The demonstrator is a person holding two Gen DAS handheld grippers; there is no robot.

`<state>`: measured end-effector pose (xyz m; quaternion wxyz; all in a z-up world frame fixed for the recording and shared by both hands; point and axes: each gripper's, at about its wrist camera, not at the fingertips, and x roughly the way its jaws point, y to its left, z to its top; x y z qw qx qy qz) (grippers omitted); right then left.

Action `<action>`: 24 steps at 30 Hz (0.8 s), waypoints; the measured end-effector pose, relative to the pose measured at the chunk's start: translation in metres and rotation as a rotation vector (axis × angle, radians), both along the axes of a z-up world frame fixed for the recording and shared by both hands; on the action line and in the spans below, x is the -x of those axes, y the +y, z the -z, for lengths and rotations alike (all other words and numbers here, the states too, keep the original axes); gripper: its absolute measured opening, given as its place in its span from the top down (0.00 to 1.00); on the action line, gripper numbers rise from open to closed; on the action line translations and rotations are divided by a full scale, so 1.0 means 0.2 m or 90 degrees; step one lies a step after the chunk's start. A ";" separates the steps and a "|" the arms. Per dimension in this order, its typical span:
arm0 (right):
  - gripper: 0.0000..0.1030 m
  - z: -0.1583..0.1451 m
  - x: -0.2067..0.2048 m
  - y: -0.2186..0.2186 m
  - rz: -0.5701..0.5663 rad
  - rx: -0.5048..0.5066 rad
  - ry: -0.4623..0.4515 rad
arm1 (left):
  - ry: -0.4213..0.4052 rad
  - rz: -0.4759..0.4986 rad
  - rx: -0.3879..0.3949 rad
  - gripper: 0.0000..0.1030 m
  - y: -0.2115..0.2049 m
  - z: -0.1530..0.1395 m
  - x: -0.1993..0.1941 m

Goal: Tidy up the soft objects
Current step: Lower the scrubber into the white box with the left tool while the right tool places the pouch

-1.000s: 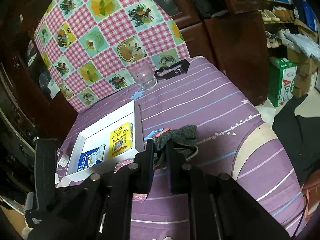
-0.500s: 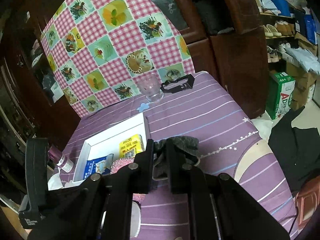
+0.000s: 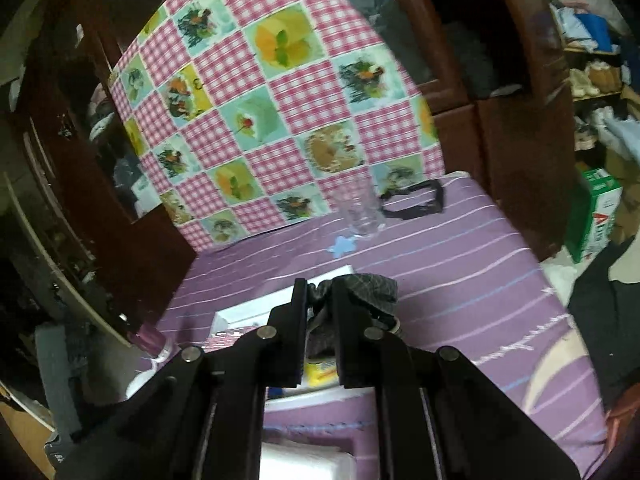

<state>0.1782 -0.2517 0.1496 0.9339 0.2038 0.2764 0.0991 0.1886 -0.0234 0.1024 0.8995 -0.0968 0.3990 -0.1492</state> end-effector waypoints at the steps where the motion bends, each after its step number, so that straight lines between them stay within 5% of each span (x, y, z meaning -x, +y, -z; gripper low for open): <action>1: 0.87 0.02 -0.05 0.04 -0.012 -0.004 0.004 | -0.016 -0.017 -0.016 0.81 0.03 -0.01 0.00; 5: 0.87 0.10 -0.20 0.14 -0.033 -0.005 0.026 | -0.030 -0.068 -0.041 0.81 0.14 0.00 -0.04; 13: 0.87 0.28 -0.47 0.30 -0.056 -0.006 0.067 | 0.038 -0.085 -0.050 0.81 0.22 0.21 -0.23; 19: 0.87 0.33 -0.54 0.42 -0.091 -0.013 0.002 | 0.091 -0.124 -0.060 0.81 0.28 0.34 -0.31; 24: 0.88 0.48 -0.60 0.51 -0.140 0.008 0.101 | 0.130 -0.127 -0.046 0.81 0.30 0.41 -0.35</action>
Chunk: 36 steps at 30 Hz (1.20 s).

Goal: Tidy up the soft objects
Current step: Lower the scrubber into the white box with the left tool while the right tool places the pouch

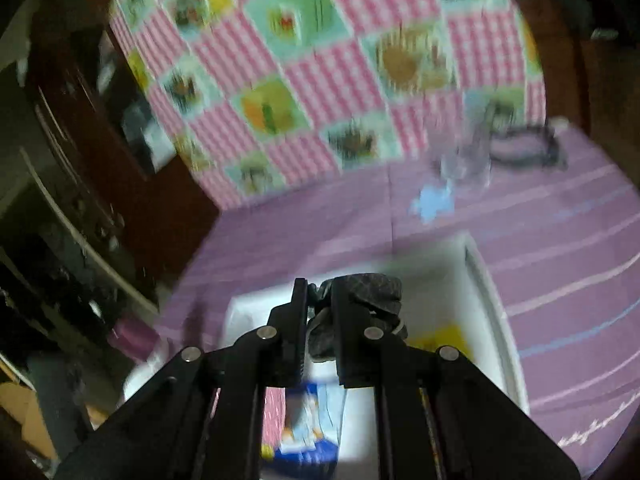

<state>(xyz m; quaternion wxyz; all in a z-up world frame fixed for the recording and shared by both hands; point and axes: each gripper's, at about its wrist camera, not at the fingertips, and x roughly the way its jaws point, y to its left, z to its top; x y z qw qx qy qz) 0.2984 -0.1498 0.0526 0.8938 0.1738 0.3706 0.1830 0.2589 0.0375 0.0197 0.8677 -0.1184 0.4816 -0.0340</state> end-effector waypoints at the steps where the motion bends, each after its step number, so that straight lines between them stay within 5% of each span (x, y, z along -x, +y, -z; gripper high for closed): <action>1: 0.88 0.02 -0.01 0.01 -0.027 -0.012 0.031 | 0.007 0.003 0.004 0.81 0.00 0.01 -0.01; 3: 0.88 0.05 0.01 0.02 -0.059 0.000 0.078 | 0.023 0.018 0.009 0.81 -0.03 0.03 -0.02; 7: 0.88 0.16 0.02 0.10 -0.076 0.132 0.167 | 0.041 0.008 -0.029 0.80 -0.05 0.06 -0.02; 10: 0.88 0.27 0.00 0.12 -0.087 0.122 0.231 | 0.055 -0.010 -0.033 0.80 -0.03 0.05 -0.01; 15: 0.88 0.26 -0.02 0.12 -0.062 0.139 0.234 | 0.056 -0.018 -0.044 0.79 -0.02 0.05 -0.02; 22: 0.88 0.26 -0.05 0.02 -0.037 0.052 0.216 | 0.045 -0.029 -0.055 0.70 -0.02 0.05 -0.02; 27: 0.73 0.13 0.02 -0.01 -0.046 0.046 0.173 | 0.015 -0.032 -0.052 0.63 -0.03 -0.01 0.00; 30: 0.54 0.04 0.08 -0.05 -0.042 0.032 0.137 | -0.019 -0.025 -0.033 0.45 -0.05 -0.09 0.04; 36: 0.53 -0.12 0.21 -0.15 -0.031 0.045 0.078 | -0.073 -0.011 -0.035 0.37 -0.09 -0.22 0.10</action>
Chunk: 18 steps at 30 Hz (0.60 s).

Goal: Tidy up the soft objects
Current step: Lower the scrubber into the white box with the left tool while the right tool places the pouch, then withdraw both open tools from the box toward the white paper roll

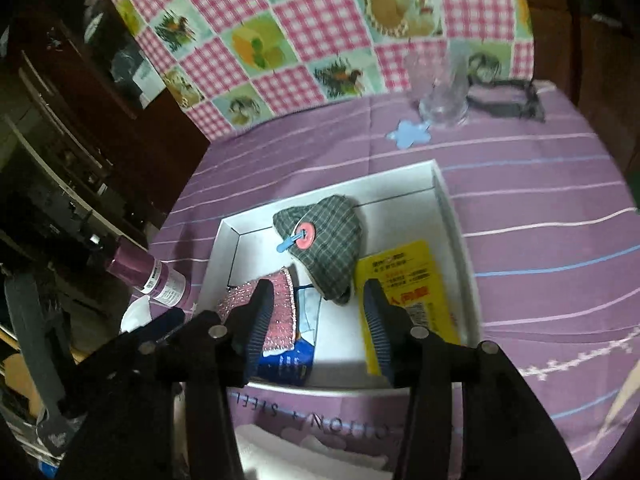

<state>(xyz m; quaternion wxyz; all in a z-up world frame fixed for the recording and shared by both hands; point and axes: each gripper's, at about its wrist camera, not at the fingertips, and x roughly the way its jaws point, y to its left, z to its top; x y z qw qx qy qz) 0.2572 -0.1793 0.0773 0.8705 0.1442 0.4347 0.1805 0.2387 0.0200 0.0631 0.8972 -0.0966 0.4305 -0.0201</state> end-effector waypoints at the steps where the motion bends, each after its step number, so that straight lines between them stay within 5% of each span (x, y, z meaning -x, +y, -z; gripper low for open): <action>1: 0.53 -0.03 0.04 -0.02 0.001 0.013 -0.017 | -0.006 0.001 0.002 0.37 -0.01 -0.02 0.01; 9: 0.53 -0.02 0.34 -0.18 -0.008 0.035 -0.120 | -0.118 -0.011 -0.004 0.37 -0.06 -0.21 0.13; 15: 0.53 0.15 0.47 -0.30 -0.036 0.012 -0.059 | -0.151 0.009 0.011 0.37 -0.15 -0.28 0.23; 18: 0.53 0.18 0.54 -0.29 -0.050 0.053 -0.073 | -0.161 0.019 0.028 0.37 -0.18 -0.27 0.31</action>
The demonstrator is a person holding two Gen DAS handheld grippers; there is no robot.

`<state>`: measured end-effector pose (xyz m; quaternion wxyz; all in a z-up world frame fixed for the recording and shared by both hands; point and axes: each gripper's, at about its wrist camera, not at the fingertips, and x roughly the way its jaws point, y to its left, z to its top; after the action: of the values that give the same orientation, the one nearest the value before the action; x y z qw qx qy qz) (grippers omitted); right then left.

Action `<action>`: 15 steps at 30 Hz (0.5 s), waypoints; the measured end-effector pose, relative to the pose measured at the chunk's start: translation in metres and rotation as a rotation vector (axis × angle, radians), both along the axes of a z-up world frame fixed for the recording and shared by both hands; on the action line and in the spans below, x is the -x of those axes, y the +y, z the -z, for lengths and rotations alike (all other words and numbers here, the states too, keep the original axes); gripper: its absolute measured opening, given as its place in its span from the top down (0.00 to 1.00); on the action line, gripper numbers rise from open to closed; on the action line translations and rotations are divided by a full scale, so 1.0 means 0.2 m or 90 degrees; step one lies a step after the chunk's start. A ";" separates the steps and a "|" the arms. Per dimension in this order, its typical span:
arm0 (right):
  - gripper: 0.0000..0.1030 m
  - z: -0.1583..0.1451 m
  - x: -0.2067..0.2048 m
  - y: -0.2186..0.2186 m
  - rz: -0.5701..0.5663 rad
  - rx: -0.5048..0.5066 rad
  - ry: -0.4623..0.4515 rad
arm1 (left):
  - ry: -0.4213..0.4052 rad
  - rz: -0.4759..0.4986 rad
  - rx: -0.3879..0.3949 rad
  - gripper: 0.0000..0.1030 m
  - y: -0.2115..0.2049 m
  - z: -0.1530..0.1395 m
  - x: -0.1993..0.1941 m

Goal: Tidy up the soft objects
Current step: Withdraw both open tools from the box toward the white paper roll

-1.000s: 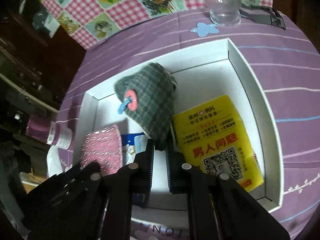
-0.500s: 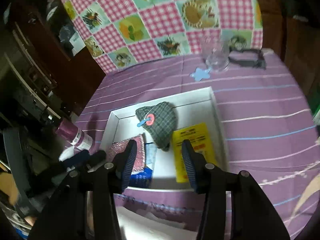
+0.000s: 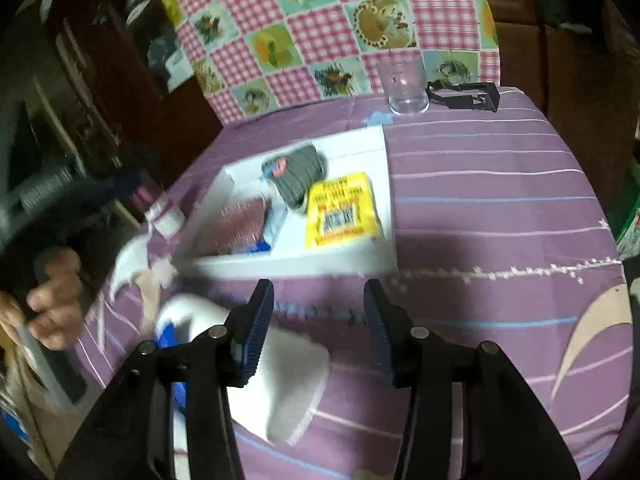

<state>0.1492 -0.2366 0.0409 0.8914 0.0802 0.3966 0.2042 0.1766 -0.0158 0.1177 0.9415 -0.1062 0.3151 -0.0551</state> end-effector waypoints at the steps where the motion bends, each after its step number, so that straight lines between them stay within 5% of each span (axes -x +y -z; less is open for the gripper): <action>1: 0.53 -0.01 0.03 0.01 -0.003 0.019 -0.018 | -0.001 0.006 -0.008 0.37 -0.01 0.00 0.02; 6: 0.53 -0.05 0.16 0.01 -0.032 -0.010 -0.088 | -0.001 -0.010 -0.068 0.37 -0.02 0.10 0.14; 10: 0.53 -0.06 0.22 -0.02 -0.024 -0.032 -0.130 | 0.013 -0.016 -0.064 0.37 0.02 0.21 0.22; 15: 0.53 -0.04 0.20 -0.03 -0.013 -0.045 -0.117 | 0.016 -0.002 -0.070 0.37 0.04 0.24 0.31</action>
<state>0.1092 -0.2418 0.0492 0.9183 0.0886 0.3069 0.2340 0.1145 -0.0087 0.0699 0.9420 -0.0556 0.3292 -0.0351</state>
